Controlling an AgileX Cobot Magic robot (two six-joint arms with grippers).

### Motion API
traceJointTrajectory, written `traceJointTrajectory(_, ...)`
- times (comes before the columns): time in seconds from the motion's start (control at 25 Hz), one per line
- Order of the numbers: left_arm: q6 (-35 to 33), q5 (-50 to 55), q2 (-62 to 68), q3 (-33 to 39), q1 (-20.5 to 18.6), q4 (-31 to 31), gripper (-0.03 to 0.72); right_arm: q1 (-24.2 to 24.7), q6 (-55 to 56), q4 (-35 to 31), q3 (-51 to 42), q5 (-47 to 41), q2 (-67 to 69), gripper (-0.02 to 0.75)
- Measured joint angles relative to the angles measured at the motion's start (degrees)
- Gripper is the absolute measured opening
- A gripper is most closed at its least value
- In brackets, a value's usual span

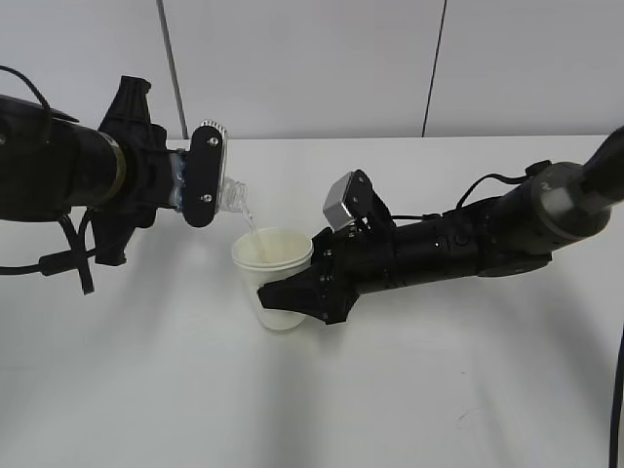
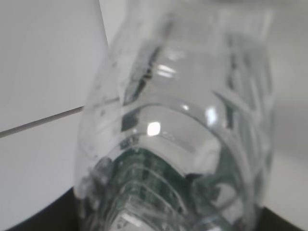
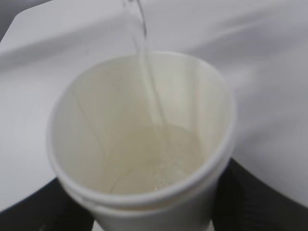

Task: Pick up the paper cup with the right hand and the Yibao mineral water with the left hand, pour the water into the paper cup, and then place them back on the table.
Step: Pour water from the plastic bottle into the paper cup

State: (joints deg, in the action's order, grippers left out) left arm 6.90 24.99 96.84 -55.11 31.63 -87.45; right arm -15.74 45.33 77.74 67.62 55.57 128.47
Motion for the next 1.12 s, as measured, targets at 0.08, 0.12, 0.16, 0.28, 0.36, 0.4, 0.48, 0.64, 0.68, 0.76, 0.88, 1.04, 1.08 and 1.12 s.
traceJointTrajectory(0.08,0.0,0.0,0.0,0.0,0.0,0.0,0.353,0.0,0.0,0.0,0.0,0.0,0.0,0.491)
traceJointTrajectory(0.12,0.0,0.0,0.0,0.0,0.0,0.0,0.353,0.0,0.0,0.0,0.0,0.0,0.0,0.491)
traceJointTrajectory(0.16,0.0,0.0,0.0,0.0,0.0,0.0,0.353,0.0,0.0,0.0,0.0,0.0,0.0,0.491)
traceJointTrajectory(0.28,0.0,0.0,0.0,0.0,0.0,0.1,0.353,0.0,0.0,0.1,0.0,0.0,0.0,0.491)
traceJointTrajectory(0.36,0.1,0.0,0.0,0.0,0.0,0.2,0.353,0.0,0.0,0.1,0.0,0.0,0.0,0.491)
traceJointTrajectory(0.4,0.3,0.0,0.0,0.0,0.0,0.2,0.353,0.0,0.0,0.1,0.0,0.0,0.0,0.491)
traceJointTrajectory(0.48,0.6,0.0,0.0,0.0,0.0,0.4,0.353,0.0,0.0,0.1,0.0,0.0,0.0,0.491)
traceJointTrajectory(0.64,0.7,-0.2,0.0,0.0,0.0,2.5,0.352,0.0,0.0,0.2,0.0,-0.1,0.0,0.491)
traceJointTrajectory(0.68,0.7,-0.3,0.0,0.0,0.0,3.3,0.352,0.0,0.0,0.2,0.0,-0.1,0.0,0.491)
traceJointTrajectory(0.76,1.4,-0.5,0.0,0.0,0.0,4.3,0.352,0.0,0.0,0.2,0.0,-0.1,0.0,0.491)
traceJointTrajectory(0.88,3.8,-1.6,0.0,0.0,0.0,5.1,0.351,0.0,0.1,0.2,0.0,-0.1,0.0,0.491)
traceJointTrajectory(1.04,7.5,-2.4,0.0,0.0,0.0,5.6,0.351,0.0,0.1,0.2,0.0,-0.1,0.0,0.491)
traceJointTrajectory(1.08,8.7,-2.5,0.0,0.0,0.0,5.7,0.351,0.0,0.1,0.2,0.0,-0.1,0.0,0.491)
traceJointTrajectory(1.12,10.4,-2.6,0.0,0.0,0.0,5.7,0.351,0.0,0.1,0.2,0.0,-0.1,0.0,0.491)
